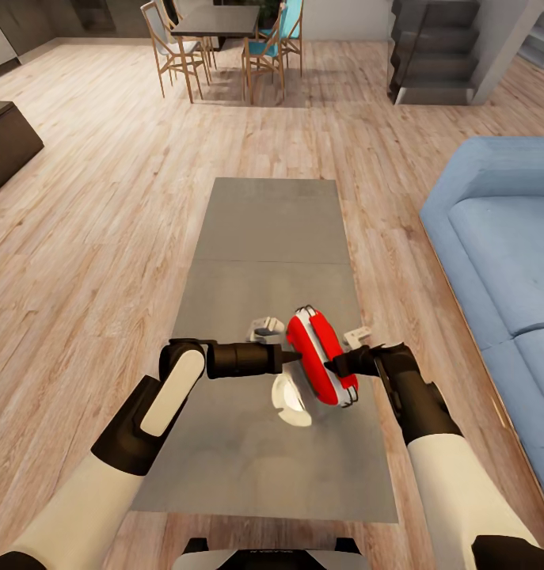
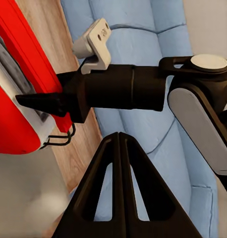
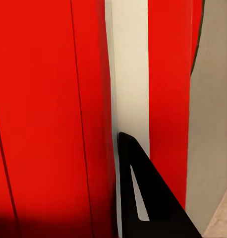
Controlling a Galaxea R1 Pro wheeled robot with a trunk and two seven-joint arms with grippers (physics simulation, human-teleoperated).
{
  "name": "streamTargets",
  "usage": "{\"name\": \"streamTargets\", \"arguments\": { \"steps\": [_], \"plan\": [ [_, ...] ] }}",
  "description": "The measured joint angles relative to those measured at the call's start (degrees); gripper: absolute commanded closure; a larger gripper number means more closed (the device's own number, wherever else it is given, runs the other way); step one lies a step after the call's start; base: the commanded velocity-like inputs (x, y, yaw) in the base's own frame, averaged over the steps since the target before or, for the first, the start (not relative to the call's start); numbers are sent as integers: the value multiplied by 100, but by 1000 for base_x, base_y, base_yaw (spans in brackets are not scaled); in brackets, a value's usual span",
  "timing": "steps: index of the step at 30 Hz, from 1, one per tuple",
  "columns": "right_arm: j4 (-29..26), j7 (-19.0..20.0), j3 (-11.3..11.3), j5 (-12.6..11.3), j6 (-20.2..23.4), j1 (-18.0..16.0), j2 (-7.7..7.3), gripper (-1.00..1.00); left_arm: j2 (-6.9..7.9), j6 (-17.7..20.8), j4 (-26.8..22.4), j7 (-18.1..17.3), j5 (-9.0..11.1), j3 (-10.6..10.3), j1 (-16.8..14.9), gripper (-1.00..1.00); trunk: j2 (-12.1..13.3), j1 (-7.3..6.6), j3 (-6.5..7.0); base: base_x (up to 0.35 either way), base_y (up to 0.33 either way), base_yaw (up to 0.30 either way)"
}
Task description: Turn on the radio receiver that's on the table in the living room.
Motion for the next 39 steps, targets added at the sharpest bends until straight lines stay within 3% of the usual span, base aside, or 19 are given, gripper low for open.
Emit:
{"name": "streamTargets", "arguments": {
  "steps": [5, 8, 11, 16, 23, 24, 26, 27, 28, 35, 39],
  "plan": [
    [498, -26, -10, 1, -302, 1, 1, 100, 1, 0, 3, 0, 2, 0, 0, 100, 0, 0, 0, 0, 0, 0],
    [983, -307, -17, -14, -717, -4, 2, 100, 6, -3, 19, 0, 2, -4, 0, 100, 0, 0, 0, 0, 0, 0],
    [1093, -437, -16, -42, -812, -3, 1, 100, 20, -23, 154, 0, -9, -12, 0, 100, 0, 0, 0, 0, 0, 0],
    [1118, -439, -18, -32, -845, -5, 0, 100, 120, -335, 946, -64, -16, -17, 0, 100, 0, 0, 0, 0, 0, 0],
    [1114, -432, -18, -32, -846, -5, -8, 100, 226, -1033, 2217, -583, -90, -25, 0, 100, 0, 0, 0, 0, 0, 0],
    [1114, -431, -18, -34, -845, -5, -8, 100, 269, -1098, 2298, -607, -90, -26, 0, 100, 0, 0, 0, 0, 0, 0],
    [1114, -431, -18, -32, -845, -4, -7, 100, 513, -1191, 2404, -644, -86, -23, 0, 100, 0, 0, 0, 0, 0, 0],
    [1114, -431, -18, -26, -846, -5, -8, 100, 745, -1219, 2419, -741, -67, -13, -1, 100, 0, 0, 0, 0, 0, 0],
    [1114, -431, -18, -33, -843, -5, -8, 100, 840, -1222, 2415, -825, -44, -12, 0, 100, 0, 0, 0, 0, 0, 0],
    [1106, -431, -18, -30, -838, -1, -8, 100, 1099, -1248, 2409, -1090, -68, 6, 0, 100, 0, 0, 0, 0, 0, 0],
    [1105, -431, -18, -32, -834, -3, -8, 100, 1154, -1248, 2405, -1098, -63, 9, 0, 100, 0, 0, 0, 0, 0, 0]
  ]
}}
